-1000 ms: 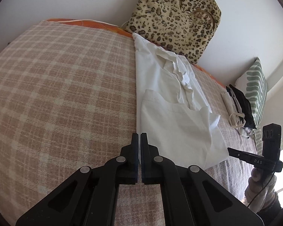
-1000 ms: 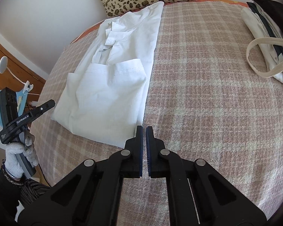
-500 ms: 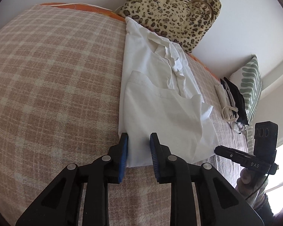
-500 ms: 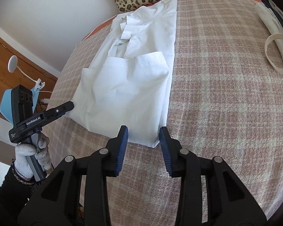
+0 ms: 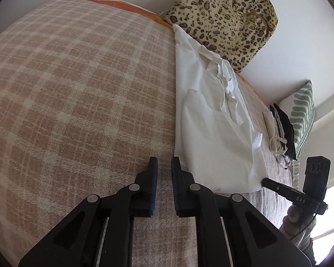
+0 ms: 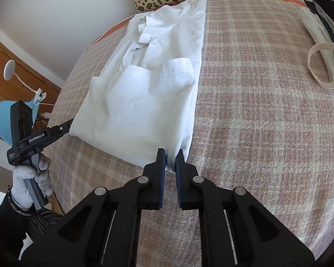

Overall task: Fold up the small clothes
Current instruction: 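Move both open tools along the shirt to its collar end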

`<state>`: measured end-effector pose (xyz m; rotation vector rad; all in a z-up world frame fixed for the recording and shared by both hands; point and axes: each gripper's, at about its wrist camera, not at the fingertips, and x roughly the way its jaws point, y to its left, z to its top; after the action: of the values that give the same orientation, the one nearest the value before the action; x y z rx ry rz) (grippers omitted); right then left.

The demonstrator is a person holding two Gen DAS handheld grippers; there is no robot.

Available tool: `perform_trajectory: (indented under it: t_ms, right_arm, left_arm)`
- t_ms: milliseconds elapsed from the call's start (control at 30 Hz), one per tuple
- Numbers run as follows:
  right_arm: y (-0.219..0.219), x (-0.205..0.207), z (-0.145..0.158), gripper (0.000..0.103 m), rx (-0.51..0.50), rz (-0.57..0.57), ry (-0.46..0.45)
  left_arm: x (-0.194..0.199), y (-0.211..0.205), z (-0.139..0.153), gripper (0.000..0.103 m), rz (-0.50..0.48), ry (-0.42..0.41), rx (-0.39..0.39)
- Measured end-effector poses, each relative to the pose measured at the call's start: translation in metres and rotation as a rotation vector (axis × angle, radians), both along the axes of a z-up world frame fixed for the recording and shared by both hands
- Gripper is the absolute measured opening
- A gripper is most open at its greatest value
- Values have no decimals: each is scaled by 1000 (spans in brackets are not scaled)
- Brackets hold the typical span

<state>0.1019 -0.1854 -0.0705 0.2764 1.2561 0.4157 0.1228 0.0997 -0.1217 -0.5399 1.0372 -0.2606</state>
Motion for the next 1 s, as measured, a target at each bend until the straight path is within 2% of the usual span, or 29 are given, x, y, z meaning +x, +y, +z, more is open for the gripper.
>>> perform_trajectory:
  t_ms: [67,133,300,400,433,500,567,600,733,900,1000]
  right_arm:
    - [-5,2,6,20,16,-24,-27]
    - [-10,6,13,21,25,-53,-69]
    - [9,20,29,21,25,-9,-177]
    - [32,32,30,21,-96,23,-233]
    - [35,36,29,21,-130,17,-244]
    - [35,46,25,22,-141,-6,-224]
    - [29,55,20,42,-135,-27,-191]
    - [25,57,18,44,-131,-36,-183]
    - [16,64,7,44,-95,-61,-140]
    - [10,67,3,44,-51,-91,-121]
    - [13,67,4,44,-63,-81,-128]
  left_arm:
    - [-2,0,8,21,17,-28,-16]
    - [-1,-8,20,21,11,-72,6]
    - [13,-56,51,21,-124,-213,114]
    - [31,-74,50,21,-148,-215,246]
    - [37,-72,48,21,-129,-204,250]
    - [47,-64,44,26,-89,-184,271]
    - [51,-59,43,35,-60,-204,315]
    - [52,-56,42,36,-56,-211,322]
    - [57,-54,35,36,-86,-193,298]
    - [58,-64,28,36,-120,-197,317]
    - [60,-71,24,36,-138,-205,333]
